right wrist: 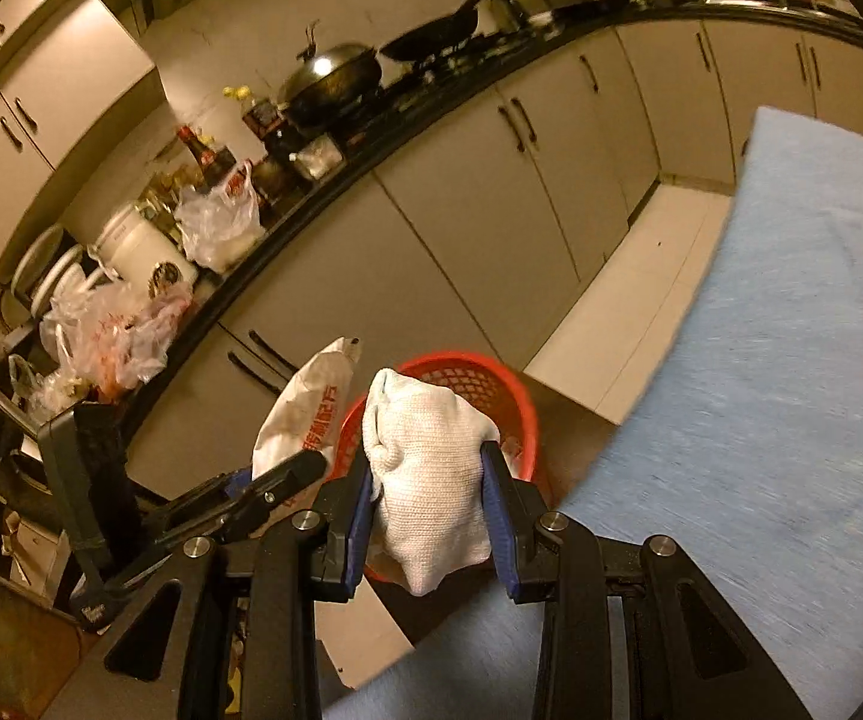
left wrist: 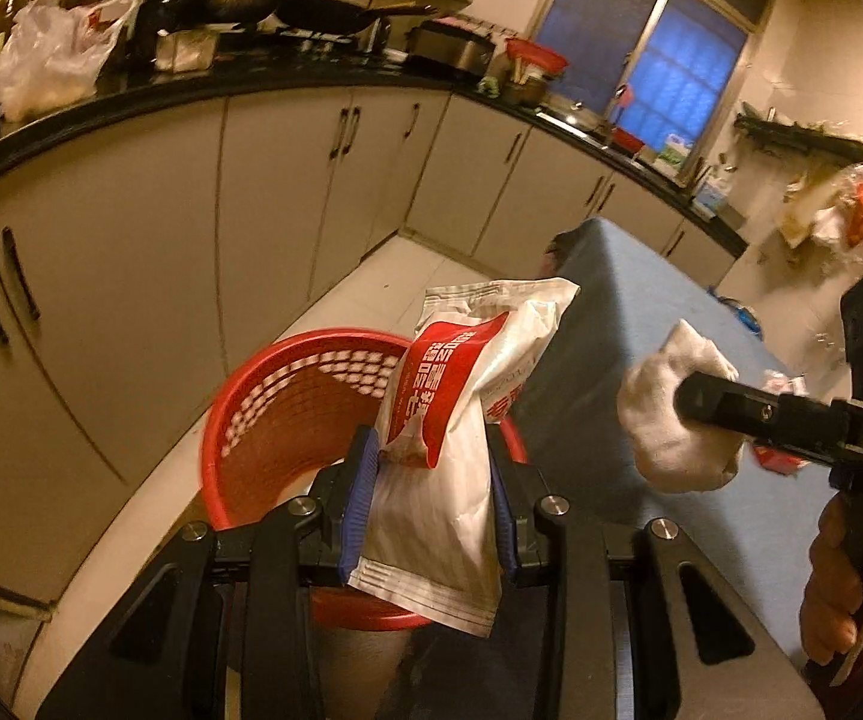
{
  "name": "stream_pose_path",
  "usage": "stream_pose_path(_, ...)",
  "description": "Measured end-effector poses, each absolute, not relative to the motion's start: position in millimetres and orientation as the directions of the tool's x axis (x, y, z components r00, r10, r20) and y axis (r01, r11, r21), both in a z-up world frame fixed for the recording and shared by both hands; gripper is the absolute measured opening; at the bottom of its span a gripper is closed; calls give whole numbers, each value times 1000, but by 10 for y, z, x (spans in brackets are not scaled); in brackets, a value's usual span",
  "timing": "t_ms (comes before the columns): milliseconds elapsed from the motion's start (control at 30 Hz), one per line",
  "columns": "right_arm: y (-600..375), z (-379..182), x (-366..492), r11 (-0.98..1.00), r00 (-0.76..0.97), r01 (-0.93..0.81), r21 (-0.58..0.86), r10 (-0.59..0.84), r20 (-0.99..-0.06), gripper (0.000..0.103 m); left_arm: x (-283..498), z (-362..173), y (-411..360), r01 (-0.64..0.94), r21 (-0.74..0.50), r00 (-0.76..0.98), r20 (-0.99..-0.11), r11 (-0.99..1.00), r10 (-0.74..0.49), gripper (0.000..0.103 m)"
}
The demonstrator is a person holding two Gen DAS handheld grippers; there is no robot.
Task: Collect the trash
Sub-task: 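Carry the packet and cloth to the red wastebasket and open both tools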
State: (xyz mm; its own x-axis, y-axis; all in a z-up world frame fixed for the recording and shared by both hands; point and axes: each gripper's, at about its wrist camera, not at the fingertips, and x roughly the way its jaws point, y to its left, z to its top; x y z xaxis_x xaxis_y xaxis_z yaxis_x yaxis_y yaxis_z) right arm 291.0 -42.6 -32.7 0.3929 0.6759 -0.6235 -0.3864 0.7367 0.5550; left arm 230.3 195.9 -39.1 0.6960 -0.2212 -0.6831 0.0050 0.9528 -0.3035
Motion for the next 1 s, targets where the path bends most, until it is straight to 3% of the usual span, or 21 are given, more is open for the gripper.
stream_pose_path(633, 301, -929, 3286, 812, 313, -408, 417, 554, -772, 36, 2543, -884, 2195, -99, -262, 634, -760, 960, -142, 34)
stream_pose_path(1000, 306, -949, 3322, 818, 312, -398, 415, 546, -777, 40, 2569, -916, 2169, -86, -255, 635, -759, 963, -145, 35)
